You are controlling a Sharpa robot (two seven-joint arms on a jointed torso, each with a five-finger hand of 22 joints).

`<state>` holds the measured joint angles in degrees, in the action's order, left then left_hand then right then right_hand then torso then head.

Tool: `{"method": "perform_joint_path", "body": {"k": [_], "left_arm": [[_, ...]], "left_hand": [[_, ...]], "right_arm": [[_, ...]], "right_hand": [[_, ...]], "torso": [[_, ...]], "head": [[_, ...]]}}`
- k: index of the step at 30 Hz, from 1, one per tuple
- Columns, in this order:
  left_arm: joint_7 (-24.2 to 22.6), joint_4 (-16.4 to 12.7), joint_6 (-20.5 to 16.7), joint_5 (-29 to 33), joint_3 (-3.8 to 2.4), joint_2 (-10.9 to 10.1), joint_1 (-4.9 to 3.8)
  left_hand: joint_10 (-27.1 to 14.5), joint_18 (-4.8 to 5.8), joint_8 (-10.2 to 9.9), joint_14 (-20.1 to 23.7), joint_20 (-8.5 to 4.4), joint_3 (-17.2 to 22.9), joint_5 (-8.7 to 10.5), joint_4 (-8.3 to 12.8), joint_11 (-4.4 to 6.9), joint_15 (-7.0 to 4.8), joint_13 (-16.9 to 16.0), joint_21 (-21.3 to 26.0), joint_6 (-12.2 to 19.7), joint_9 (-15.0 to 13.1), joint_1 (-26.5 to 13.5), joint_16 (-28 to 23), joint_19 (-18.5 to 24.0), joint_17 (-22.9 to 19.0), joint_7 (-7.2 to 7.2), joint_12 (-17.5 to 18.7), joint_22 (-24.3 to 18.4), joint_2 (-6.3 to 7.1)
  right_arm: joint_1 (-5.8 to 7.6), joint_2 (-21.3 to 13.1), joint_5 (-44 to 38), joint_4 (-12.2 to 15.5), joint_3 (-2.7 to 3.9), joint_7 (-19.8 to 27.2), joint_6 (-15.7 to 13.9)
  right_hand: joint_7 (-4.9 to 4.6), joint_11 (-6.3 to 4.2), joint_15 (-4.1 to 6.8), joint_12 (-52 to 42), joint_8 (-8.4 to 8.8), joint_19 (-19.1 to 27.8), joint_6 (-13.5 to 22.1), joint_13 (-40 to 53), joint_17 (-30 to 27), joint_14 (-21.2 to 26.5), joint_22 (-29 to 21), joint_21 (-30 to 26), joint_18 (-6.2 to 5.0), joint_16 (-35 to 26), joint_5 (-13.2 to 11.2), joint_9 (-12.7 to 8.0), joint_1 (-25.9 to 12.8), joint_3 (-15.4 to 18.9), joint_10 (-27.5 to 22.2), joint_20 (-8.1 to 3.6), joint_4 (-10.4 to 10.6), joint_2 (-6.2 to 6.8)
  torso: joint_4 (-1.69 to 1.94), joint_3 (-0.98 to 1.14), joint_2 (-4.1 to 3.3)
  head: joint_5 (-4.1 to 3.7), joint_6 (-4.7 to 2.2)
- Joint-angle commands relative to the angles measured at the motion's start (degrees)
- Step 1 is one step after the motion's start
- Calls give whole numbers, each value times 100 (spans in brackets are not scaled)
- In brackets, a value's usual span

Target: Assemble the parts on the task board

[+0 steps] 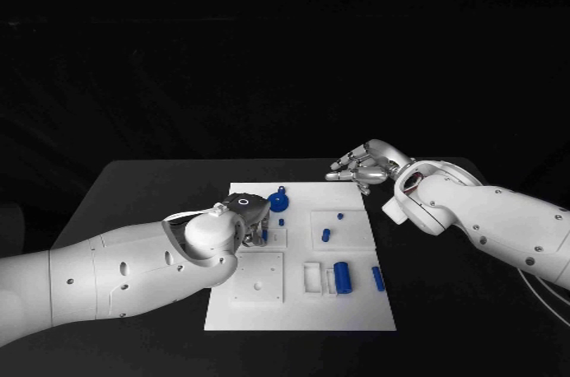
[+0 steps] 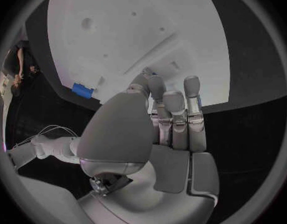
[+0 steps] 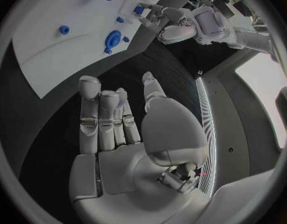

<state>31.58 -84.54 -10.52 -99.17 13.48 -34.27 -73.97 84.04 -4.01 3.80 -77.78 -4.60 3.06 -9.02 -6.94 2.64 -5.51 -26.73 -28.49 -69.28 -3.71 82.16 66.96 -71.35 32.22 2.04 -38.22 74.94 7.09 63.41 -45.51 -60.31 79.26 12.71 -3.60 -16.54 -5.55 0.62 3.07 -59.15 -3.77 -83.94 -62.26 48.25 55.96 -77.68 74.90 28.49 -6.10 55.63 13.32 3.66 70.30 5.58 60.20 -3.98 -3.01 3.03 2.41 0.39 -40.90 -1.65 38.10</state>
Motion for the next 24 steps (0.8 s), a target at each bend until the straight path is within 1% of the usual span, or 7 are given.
{"method": "perform_joint_path", "body": {"k": [1,3,4,5,9,20,24], "left_arm": [[-58,-11,112,56,22,-5,29],[-56,-13,98,56,22,-10,29],[-56,-14,94,56,22,-12,29],[-56,-15,86,57,22,-16,29],[-59,-23,23,81,22,-29,29],[-89,-41,-94,159,22,-62,30],[-113,-38,-139,174,22,-65,30]], "left_hand": [[18,-43,-10,13,36,3,26,18,-37,13,8,27,-11,-13,-9,-26,12,-5,32,-2,113,27],[25,-47,-9,11,43,19,19,13,-36,15,11,25,-55,-15,1,-21,11,-2,24,-3,114,3],[31,-50,-12,9,47,33,12,-1,-37,16,13,23,-70,-14,-2,-18,10,0,23,-3,115,-23],[38,-57,-12,1,53,84,-2,-29,-39,17,19,20,-117,-15,19,-12,6,2,24,1,115,-86],[53,-69,-11,-3,65,156,-2,-39,-38,18,26,13,-185,-17,80,-9,5,5,12,3,116,-157],[64,-98,-14,-9,86,192,-18,-59,-39,16,32,-2,-107,-9,136,-12,6,1,11,10,116,-212],[66,-107,-21,-9,92,195,-19,-68,-39,16,31,-5,-29,-3,155,-15,7,-1,11,10,115,-222]], "right_arm": [[-5,-6,-42,7,3,27,30],[-6,-7,-39,8,3,28,30],[-6,-7,-38,8,3,27,29],[-6,-8,-37,8,3,27,30],[-8,-10,-34,8,3,26,30],[-14,-16,-33,9,3,26,30],[-16,-16,-33,10,3,25,31]], "right_hand": [[0,-9,11,10,20,-181,-5,-5,4,-23,308,-6,-62,-24,-29,-7,23,-36,37,-24,-9,-40],[0,-9,11,10,20,-181,-5,-5,4,-23,308,-6,-62,-24,-29,-7,23,-36,37,-24,-9,-40],[0,-9,11,10,20,-181,-5,-5,4,-23,308,-6,-62,-24,-29,-7,23,-36,37,-24,-9,-40],[0,-9,11,10,20,-181,-5,-5,4,-23,308,-6,-62,-24,-29,-7,23,-36,37,-24,-9,-40],[1,-10,12,9,19,-182,-11,-5,3,-24,309,-1,-61,-26,-36,-7,28,-41,40,-25,-10,-46],[1,-10,12,9,19,-182,-11,-5,3,-24,309,-1,-61,-26,-36,-7,28,-41,40,-25,-10,-46],[1,-10,12,9,19,-182,-11,-5,3,-24,309,-1,-61,-26,-36,-7,28,-41,40,-25,-10,-46]], "torso": [[-1,0,-1],[-1,2,-1],[-1,1,0],[-1,1,0],[0,1,0],[1,2,-1],[3,1,1]], "head": [[4,2],[2,3],[0,4],[0,4],[-3,8],[-3,16],[-5,18]]}}
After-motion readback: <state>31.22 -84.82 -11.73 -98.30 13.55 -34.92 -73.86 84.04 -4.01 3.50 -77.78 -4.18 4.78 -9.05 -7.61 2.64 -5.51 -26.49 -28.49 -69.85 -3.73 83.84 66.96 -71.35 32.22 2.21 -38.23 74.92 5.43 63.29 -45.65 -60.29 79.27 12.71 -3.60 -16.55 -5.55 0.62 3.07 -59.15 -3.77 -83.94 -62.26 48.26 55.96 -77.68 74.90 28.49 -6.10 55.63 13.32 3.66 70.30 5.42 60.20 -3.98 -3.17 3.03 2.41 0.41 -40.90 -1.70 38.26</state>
